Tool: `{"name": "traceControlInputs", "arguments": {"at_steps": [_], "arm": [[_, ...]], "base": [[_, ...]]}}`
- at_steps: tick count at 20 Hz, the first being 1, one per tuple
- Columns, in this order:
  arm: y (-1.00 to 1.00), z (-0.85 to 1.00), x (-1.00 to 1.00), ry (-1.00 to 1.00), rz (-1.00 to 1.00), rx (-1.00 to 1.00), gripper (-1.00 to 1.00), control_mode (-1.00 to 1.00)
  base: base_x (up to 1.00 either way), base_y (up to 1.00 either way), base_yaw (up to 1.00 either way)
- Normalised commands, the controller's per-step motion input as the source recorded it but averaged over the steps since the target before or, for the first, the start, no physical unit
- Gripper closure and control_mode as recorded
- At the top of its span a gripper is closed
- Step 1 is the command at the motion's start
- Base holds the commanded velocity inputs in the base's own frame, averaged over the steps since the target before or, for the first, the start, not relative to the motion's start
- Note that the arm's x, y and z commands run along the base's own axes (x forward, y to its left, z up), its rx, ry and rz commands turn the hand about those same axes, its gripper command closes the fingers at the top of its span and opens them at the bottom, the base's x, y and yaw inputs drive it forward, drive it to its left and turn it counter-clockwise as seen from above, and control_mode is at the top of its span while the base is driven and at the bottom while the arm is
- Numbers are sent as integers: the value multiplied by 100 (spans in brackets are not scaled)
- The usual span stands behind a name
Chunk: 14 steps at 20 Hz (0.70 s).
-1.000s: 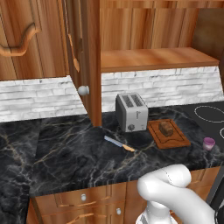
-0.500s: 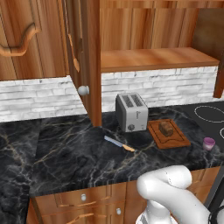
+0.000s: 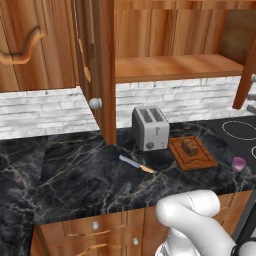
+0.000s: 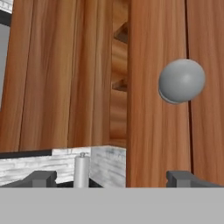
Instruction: Pick the bread, place it on the cutting board, pick the jam, place it on the counter, and close the cabinet.
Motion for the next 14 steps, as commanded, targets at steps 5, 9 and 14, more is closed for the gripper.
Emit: {"name": "traceControlInputs", "arguments": {"at_steps": [5,9,14], "arm": [[12,6,20,0,-5,0,-100,-100],[7,5,25,0,-4,0,-100,-100],[6,2,30,0,-3,0,-100,-100]], "base": [[0,0,0],[0,0,0],[0,0,0]]}}
